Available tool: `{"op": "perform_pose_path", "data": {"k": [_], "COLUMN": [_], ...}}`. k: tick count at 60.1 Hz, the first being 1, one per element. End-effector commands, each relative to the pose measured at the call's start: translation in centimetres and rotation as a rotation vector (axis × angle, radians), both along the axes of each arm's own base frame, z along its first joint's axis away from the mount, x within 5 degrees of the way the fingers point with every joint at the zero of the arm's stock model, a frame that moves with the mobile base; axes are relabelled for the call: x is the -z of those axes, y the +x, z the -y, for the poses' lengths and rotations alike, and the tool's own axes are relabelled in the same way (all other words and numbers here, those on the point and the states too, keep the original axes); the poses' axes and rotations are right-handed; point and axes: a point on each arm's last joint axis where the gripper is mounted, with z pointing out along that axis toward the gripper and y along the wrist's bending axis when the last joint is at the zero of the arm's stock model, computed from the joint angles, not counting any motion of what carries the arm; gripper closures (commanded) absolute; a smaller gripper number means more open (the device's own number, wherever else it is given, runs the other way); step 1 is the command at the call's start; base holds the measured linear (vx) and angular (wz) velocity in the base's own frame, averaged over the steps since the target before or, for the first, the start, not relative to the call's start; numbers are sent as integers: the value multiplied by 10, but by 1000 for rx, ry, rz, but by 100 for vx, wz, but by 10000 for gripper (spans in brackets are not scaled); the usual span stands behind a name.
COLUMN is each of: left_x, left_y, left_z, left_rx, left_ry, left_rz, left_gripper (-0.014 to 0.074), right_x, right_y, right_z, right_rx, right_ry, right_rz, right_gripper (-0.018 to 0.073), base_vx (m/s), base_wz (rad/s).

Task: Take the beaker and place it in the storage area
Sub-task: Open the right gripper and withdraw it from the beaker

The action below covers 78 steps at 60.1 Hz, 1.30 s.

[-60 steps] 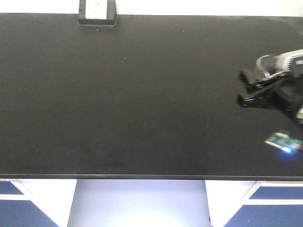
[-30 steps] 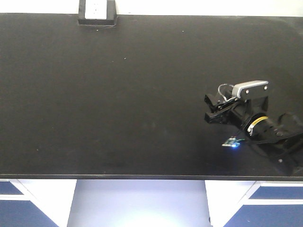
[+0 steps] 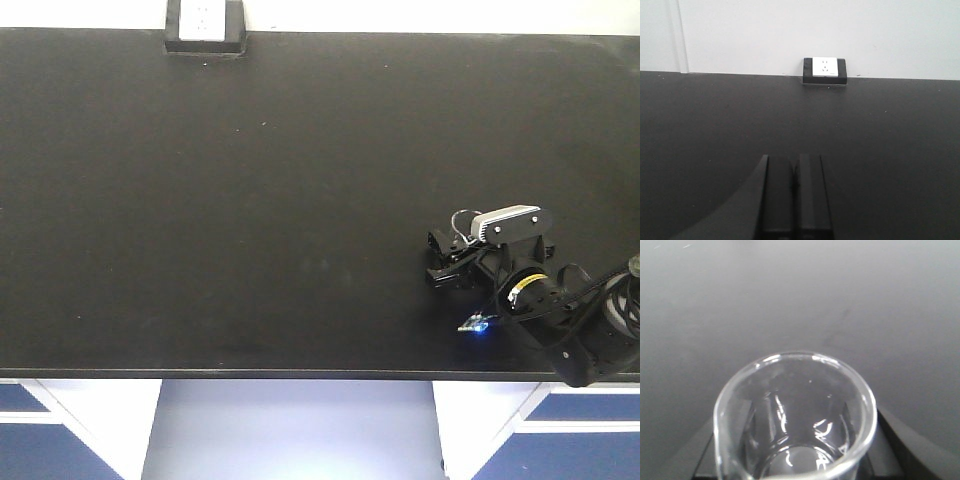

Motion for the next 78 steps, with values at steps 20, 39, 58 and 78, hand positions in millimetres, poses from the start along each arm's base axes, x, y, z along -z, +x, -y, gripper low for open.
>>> {"op": "perform_pose_path", "data": {"k": [20,39,58,78], "left_x": [-1,-1,-1,-1], "left_y": [0,0,0,0], "left_z": [2,2,2,2], "left_rx": [20,20,20,20], "left_ry": [-12,-12,-12,-12], "left_rz": [79,79,79,79], "left_gripper": [605,605,605,605], "right_x": [-15,-15,-16,-36], "right_y": [6,6,-24,-75], "right_z": [1,1,12,19], "right_rx": [28,31,104,108], "right_ry": [36,43,27,24], "right_rz": [166,161,89,50], "right_gripper": [381,0,-27,40], "base_vx": [0,0,0,0], "base_wz": [0,0,0,0]}}
